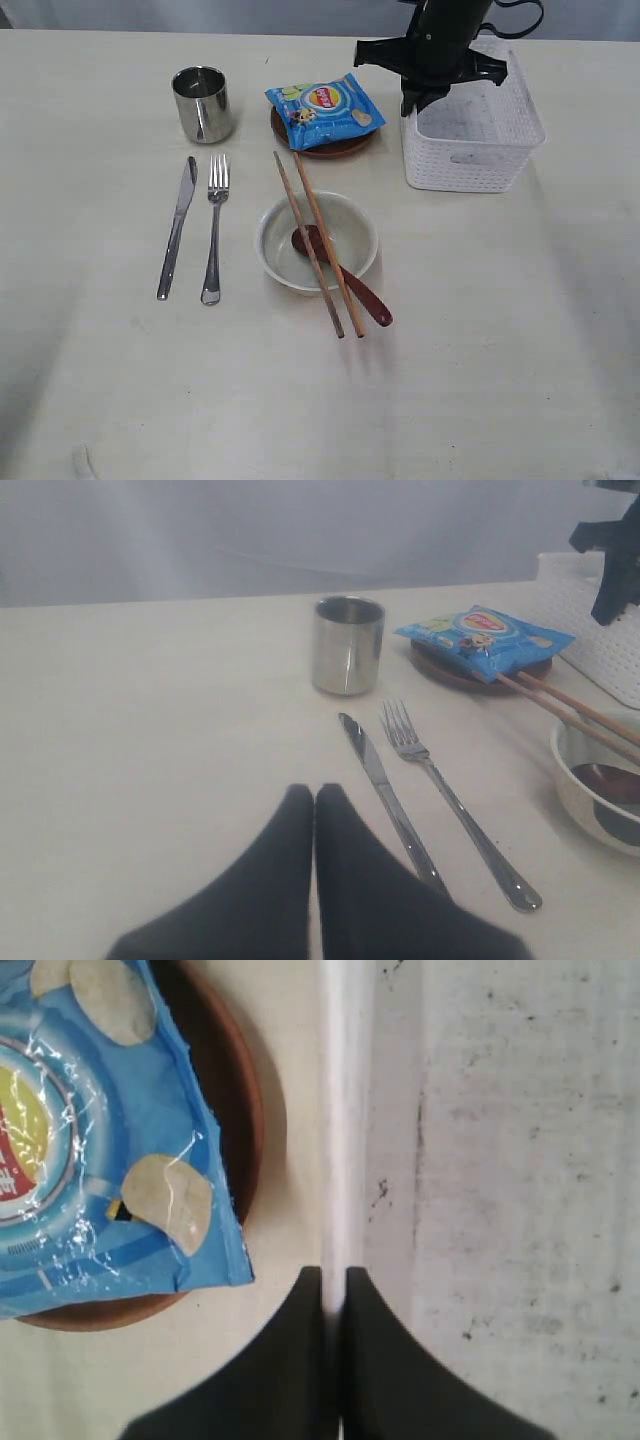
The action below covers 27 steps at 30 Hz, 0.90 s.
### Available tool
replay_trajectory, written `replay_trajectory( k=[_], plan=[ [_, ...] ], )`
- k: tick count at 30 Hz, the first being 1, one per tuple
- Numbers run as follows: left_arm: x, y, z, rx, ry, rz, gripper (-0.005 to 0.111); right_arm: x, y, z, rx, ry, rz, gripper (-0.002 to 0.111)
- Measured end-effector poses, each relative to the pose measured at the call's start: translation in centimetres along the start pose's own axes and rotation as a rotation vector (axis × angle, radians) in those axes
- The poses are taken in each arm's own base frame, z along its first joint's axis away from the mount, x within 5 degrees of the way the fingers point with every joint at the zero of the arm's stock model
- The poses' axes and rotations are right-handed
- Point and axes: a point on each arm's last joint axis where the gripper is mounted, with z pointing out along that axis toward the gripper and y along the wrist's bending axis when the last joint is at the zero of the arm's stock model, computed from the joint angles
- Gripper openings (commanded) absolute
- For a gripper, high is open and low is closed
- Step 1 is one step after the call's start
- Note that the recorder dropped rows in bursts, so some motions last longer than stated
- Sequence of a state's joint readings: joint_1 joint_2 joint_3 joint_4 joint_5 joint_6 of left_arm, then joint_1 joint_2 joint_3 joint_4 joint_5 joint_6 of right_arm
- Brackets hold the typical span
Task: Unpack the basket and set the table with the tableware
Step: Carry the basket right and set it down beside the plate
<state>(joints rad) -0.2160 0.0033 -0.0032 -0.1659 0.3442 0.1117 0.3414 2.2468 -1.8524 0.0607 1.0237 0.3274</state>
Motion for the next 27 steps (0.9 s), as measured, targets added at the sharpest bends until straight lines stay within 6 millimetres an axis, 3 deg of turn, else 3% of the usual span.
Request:
replay_trajectory(
  k=[13, 15, 21, 27],
  plan=[
    [0.0, 0.0, 0.0, 0.000, 0.000, 0.000, 0.000, 0.0, 0.0, 0.0, -0.003, 0.001, -0.036, 0.000],
    [0.0, 0.0, 0.0, 0.000, 0.000, 0.000, 0.000, 0.0, 0.0, 0.0, -0.003, 0.001, -0.040, 0.006],
    [0.0, 0.0, 0.0, 0.000, 0.000, 0.000, 0.000, 0.1, 0.1, -0.1, -0.010, 0.003, -0.064, 0.044],
    [0.0, 0.0, 0.0, 0.000, 0.000, 0.000, 0.000, -0.4, 0.1, -2.6, 0.001, -0.075, -0.098, 0.048]
  ],
)
